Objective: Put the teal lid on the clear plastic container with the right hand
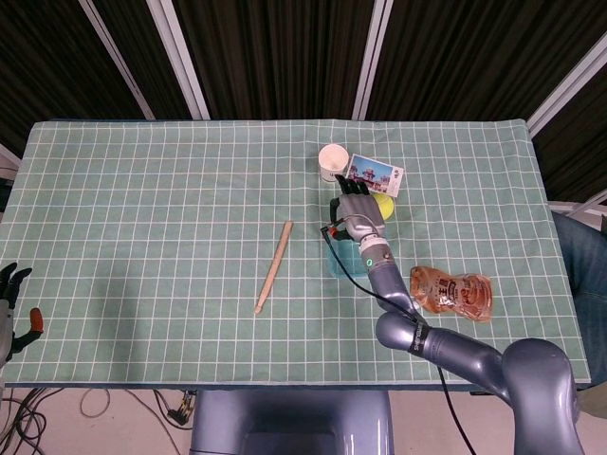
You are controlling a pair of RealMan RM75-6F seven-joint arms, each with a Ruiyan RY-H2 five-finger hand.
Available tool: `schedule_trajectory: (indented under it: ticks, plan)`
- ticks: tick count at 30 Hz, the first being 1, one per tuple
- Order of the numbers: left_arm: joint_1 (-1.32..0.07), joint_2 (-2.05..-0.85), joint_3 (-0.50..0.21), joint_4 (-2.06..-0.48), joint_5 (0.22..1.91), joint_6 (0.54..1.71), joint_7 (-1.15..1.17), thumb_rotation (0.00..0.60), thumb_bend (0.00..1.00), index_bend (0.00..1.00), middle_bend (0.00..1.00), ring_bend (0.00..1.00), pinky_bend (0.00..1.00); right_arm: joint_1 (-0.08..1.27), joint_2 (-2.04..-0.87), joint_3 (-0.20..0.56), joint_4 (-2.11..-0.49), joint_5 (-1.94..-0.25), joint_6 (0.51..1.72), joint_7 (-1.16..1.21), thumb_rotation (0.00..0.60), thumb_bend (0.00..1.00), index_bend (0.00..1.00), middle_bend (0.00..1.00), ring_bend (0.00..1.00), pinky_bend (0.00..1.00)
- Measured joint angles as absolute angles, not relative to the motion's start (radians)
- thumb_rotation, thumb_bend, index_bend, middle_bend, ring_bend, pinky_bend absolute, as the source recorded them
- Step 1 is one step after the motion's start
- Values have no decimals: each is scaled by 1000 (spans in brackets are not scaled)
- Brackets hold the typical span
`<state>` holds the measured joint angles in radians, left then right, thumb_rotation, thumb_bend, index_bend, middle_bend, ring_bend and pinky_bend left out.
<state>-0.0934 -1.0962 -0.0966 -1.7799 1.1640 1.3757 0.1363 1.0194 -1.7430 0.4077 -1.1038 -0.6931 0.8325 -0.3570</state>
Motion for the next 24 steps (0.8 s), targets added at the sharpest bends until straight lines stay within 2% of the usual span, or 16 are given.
schedule_trajectory:
  ticks: [7,13,19,24]
  plan:
    - [-93,-1098,-95,-1776,1179,1383,134,600,568,117,0,0,0,920,-1640,421,-1279,-825,931,-224,600,347,105,4,0,0]
    - [-89,-1106,-92,-1762,1229,1414,132,600,568,116,0,0,0,786,-1508,386,-1458,-971,1050,-135,600,348,100,0,0,0]
    - [-84,-1120,-83,-1734,1292,1447,121,600,568,116,0,0,0,618,-1345,282,-1602,-1147,1202,-84,600,348,74,0,0,0]
    - [-82,-1128,-78,-1711,1345,1475,118,600,568,115,0,0,0,476,-1234,151,-1676,-1284,1302,-22,600,348,60,0,0,0]
